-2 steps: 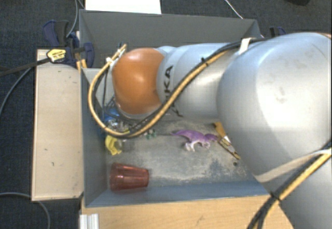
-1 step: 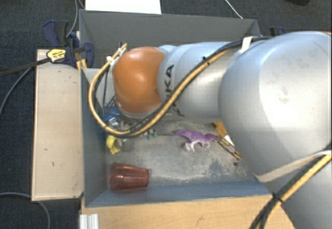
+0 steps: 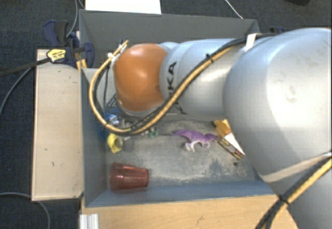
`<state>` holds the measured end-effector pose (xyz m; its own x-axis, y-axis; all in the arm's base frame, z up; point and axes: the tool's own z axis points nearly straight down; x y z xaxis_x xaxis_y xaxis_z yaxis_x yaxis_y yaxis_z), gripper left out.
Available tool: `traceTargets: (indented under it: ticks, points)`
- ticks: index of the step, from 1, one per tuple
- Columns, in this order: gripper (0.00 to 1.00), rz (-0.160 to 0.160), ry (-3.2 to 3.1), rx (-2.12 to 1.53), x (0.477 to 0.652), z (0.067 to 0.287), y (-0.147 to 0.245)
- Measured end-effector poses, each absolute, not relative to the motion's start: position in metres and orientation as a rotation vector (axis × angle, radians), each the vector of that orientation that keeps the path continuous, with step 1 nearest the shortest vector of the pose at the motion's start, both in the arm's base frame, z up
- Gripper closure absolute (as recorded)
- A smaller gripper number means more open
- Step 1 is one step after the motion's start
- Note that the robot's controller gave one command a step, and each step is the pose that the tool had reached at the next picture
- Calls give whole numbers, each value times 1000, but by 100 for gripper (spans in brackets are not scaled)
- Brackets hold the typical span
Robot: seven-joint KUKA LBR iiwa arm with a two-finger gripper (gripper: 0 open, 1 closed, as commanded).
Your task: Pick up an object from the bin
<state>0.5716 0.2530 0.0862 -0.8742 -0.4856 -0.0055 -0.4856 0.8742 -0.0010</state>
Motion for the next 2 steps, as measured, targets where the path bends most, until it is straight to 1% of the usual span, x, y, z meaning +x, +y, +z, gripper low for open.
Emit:
traceTargets:
  ticks: [1, 2]
  points:
    - [100, 1, 3033, -793, 572, 108, 253]
    - [100, 3, 3027, -790, 573, 125, 254]
